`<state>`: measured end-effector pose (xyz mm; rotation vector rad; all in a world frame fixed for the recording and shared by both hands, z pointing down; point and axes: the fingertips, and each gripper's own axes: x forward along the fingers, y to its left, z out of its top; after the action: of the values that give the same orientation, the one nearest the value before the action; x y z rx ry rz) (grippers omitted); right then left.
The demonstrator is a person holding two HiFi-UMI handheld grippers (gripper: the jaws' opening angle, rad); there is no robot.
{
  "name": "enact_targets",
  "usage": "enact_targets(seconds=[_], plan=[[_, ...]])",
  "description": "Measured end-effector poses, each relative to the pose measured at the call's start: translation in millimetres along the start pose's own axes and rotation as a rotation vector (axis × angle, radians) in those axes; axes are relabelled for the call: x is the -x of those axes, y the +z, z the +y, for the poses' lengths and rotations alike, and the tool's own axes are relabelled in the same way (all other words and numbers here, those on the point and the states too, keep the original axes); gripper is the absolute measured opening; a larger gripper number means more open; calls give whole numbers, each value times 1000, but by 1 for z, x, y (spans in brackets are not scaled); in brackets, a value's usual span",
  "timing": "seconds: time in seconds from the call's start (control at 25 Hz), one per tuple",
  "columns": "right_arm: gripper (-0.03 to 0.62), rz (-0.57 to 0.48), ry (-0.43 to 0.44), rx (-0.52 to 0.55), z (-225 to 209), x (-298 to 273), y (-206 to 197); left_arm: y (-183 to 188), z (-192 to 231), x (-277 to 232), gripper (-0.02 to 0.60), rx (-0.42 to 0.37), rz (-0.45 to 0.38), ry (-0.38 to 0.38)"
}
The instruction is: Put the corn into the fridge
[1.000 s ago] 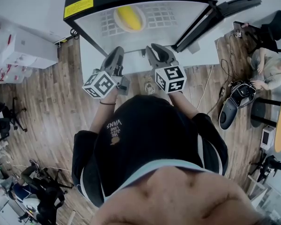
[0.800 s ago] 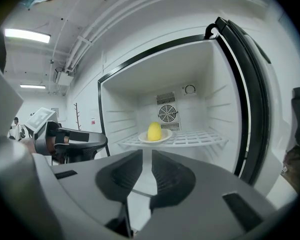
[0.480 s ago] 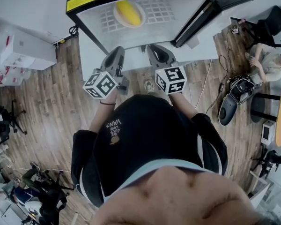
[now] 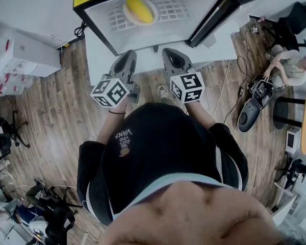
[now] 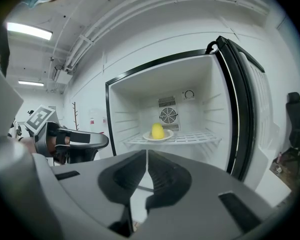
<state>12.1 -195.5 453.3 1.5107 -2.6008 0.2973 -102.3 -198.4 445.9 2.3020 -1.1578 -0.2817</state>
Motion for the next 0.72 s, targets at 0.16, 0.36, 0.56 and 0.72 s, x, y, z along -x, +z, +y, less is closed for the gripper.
enact_targets(seconds=[0.16, 0.36, 0.56, 0.72], plan=[[20, 0, -8, 2, 4, 6, -3, -5, -2, 6, 29, -31, 15, -2], [17, -2, -17, 5, 11, 14, -4, -8, -7, 15, 29, -58, 28, -11], [15, -2, -28, 16, 18, 22, -7, -13, -10, 25, 29, -55, 33, -20], [14, 0, -36, 25, 25, 27, -8, -16, -12, 33, 29, -60, 39, -27]])
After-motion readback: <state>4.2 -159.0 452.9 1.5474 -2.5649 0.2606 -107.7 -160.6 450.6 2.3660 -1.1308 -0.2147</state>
